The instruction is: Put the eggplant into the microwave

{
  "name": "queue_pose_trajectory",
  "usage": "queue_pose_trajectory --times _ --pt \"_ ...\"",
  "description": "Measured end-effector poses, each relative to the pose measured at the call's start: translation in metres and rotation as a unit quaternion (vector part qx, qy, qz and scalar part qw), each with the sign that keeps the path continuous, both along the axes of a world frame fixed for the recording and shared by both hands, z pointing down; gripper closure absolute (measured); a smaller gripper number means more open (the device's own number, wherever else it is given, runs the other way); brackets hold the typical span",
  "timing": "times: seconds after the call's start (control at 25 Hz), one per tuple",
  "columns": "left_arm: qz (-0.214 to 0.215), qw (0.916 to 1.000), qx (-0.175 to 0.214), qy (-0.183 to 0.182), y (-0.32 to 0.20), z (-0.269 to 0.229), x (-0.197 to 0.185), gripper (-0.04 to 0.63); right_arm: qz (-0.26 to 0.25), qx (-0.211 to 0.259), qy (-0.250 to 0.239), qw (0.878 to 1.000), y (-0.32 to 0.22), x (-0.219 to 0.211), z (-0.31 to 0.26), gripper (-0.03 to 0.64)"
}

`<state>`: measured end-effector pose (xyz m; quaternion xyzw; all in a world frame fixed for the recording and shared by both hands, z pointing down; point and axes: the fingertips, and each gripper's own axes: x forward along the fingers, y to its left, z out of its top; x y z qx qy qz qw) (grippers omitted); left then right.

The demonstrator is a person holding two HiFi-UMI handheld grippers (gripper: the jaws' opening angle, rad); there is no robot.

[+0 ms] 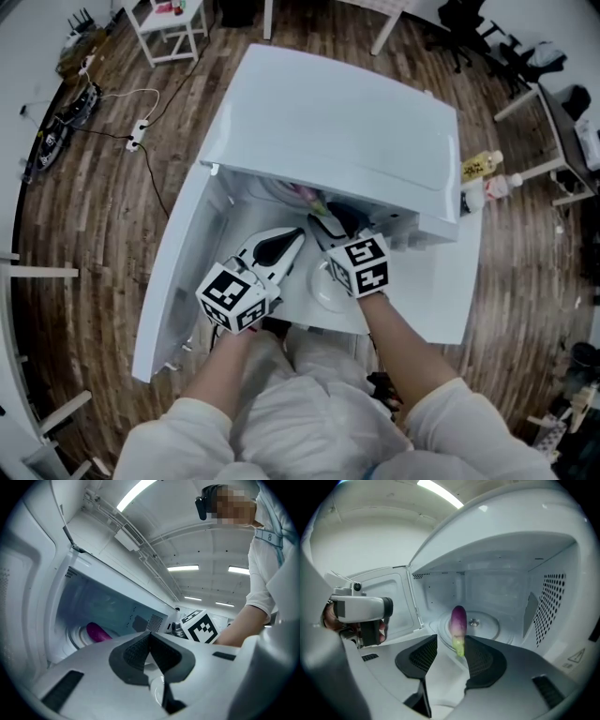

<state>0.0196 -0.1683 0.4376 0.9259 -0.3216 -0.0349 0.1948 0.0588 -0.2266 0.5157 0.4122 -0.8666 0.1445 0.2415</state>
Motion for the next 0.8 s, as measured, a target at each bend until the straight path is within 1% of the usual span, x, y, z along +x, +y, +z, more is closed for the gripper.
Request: queue_pose_trajectory --times 0.28,0.48,0.8 --pt "0.016 0.9998 0.006 -0.004 0.001 -0.007 0.002 0.592 -0.016 0.01 -0.033 0.999 0.011 0.008 -0.026 0.419" --pt "0.034 0.9994 0.002 -0.007 0.01 -0.009 0.01 0.592 -0.026 0.018 -0.041 0.999 0.029 0.02 -0.041 0.419" --pt "0.06 0.9982 0.007 -0.003 0.023 -0.02 0.024 0.592 -0.044 0.037 -0.054 0.997 0.062 0.028 -0.063 0.42"
